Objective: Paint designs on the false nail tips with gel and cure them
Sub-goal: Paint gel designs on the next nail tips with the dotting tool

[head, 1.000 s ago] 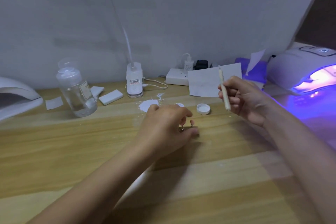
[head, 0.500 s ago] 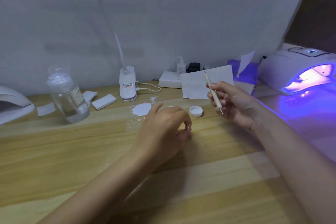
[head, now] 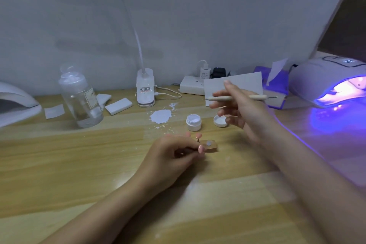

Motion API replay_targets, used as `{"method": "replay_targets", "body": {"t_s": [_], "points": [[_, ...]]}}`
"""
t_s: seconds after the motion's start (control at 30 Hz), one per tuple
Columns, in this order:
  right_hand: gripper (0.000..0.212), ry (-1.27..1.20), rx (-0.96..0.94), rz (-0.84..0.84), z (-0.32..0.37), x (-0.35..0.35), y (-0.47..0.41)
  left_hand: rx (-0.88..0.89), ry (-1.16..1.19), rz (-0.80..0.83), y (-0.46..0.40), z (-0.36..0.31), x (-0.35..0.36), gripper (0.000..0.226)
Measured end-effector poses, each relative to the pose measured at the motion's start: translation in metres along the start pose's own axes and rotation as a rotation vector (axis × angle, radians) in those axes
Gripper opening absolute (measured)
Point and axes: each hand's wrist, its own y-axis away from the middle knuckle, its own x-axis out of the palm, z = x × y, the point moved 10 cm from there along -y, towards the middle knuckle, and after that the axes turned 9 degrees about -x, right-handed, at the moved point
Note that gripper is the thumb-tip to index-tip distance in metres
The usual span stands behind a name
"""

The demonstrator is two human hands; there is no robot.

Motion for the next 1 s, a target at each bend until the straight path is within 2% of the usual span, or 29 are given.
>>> {"method": "replay_targets", "body": {"t_s": [0.1,0.23,0.43,0.57,0.67,1.0], "points": [[0.033,0.206,-0.133,-0.013,0.009,0.010,-0.004,0.011,-0.062,0.000,0.000,0.000,0.003,0.007],[0.041,0.368,-0.198,-0.147,0.007,0.015,-0.018,-0.036,-0.143,-0.018,0.003,0.006,0.003,0.013],[0.048,0.320,-0.236,-0.227,-0.015,0.026,-0.018,-0.135,-0.069,-0.006,0.002,0.015,-0.001,0.014],[0.045,0.389,-0.297,-0.223,-0.010,0.027,-0.022,-0.148,-0.088,-0.025,0.000,0.016,-0.002,0.009],[0.034,0.467,-0.280,-0.189,-0.016,0.029,-0.024,-0.153,-0.095,-0.039,0.000,0.016,-0.002,0.007],[0.032,0.508,-0.274,-0.125,-0.016,0.033,-0.027,-0.135,-0.083,-0.061,0.001,0.011,-0.004,0.006]]}}
